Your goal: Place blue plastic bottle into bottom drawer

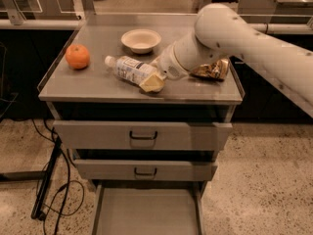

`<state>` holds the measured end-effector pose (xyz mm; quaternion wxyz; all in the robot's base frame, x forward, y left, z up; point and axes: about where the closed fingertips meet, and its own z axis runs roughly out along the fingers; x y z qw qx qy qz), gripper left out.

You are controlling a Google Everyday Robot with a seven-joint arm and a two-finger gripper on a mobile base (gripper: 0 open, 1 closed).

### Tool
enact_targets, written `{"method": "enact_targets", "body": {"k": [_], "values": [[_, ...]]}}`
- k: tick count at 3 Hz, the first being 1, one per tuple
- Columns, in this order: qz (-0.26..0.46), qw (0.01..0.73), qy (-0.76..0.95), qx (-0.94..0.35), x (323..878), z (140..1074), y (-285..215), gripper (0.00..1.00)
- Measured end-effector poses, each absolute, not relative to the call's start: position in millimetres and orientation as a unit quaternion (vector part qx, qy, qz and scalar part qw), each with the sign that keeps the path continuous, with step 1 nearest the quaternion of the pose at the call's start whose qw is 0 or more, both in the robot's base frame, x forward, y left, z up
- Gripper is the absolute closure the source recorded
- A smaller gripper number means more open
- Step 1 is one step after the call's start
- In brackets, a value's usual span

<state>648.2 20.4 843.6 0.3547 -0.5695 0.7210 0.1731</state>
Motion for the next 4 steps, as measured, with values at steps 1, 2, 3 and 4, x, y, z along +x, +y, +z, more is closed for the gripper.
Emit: {"method": "enact_targets", "body": {"k": [1, 2, 3, 4], "values": [[0.160, 0.427, 0.684, -0.570, 577.0, 903.0, 32.5, 1.00], [0.143, 0.439, 0.651, -0.603, 452.9, 912.0, 41.7, 1.00], [0.144, 0.439, 0.653, -0.601, 456.4, 911.2, 39.5, 1.00], [0.144, 0.435, 0.651, -0.605, 440.8, 900.7, 43.4, 1.00]]}}
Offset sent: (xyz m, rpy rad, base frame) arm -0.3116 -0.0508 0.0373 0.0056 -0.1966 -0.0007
